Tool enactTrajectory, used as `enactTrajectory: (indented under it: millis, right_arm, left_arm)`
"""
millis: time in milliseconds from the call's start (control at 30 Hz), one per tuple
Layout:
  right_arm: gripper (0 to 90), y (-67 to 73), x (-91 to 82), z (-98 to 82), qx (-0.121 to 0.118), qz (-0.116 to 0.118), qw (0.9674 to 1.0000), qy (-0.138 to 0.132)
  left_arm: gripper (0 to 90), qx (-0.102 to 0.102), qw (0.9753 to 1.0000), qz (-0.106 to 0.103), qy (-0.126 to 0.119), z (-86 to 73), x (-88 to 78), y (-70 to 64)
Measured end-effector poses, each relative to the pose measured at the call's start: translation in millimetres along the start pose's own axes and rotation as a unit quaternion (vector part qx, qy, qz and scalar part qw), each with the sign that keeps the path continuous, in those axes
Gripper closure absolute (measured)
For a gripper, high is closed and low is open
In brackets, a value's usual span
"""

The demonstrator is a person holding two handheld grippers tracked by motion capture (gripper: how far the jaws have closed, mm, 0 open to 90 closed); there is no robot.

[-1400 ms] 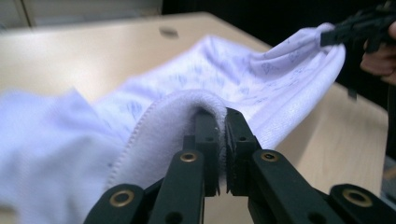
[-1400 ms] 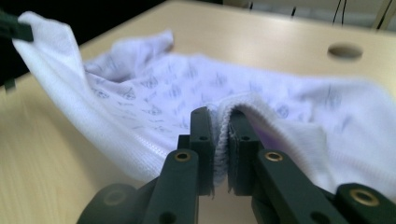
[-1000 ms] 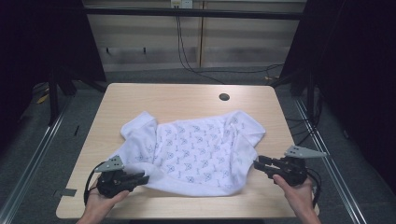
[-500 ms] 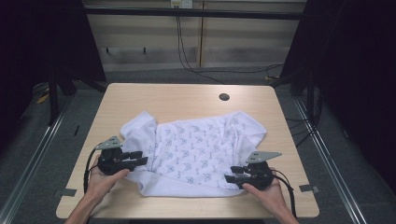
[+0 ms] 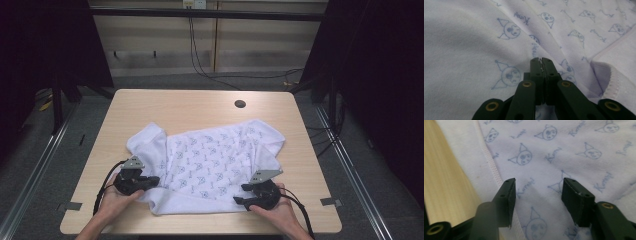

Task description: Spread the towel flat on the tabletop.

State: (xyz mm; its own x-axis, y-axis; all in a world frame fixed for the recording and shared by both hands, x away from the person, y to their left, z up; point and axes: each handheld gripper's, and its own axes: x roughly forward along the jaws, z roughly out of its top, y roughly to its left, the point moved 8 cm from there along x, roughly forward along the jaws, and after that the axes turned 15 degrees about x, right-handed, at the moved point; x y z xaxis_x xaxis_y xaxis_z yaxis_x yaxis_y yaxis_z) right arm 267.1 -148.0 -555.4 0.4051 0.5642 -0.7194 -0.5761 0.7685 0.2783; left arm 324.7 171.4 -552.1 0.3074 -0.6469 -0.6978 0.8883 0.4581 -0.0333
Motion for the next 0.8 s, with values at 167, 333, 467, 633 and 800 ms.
enactTrajectory:
  millis: [167,333,467,633,800]
  right_arm:
    - [77.4,-4.4,-0.9,1.6,-0.012,-0.031,0.9995,-0.003]
    - [87.9,-34.3,-2.1,12.7,0.017,-0.04,0.9991,-0.001]
    - [88.0,-68.3,-4.6,23.2,0.039,-0.064,0.9971,-0.011]
    - [88.0,-105.5,-8.9,32.5,0.055,-0.078,0.9952,-0.022]
    - [88.3,-140.5,-10.7,44.1,0.08,-0.104,0.9908,-0.034]
  left_arm:
    - [88.7,-0.003,1.0,-0.006,-0.002,-1.1,-1.0,-6.2]
    - [88.8,-0.009,0.9992,-0.039,-0.008,3.9,3.9,-23.4]
    - [87.5,0.002,0.9977,-0.067,-0.009,11.2,10.3,-41.2]
    - [84.3,0.014,0.993,-0.107,-0.046,31.2,7.0,-63.9]
    - [77.5,-0.002,0.994,-0.074,-0.081,42.1,-6.0,-41.3]
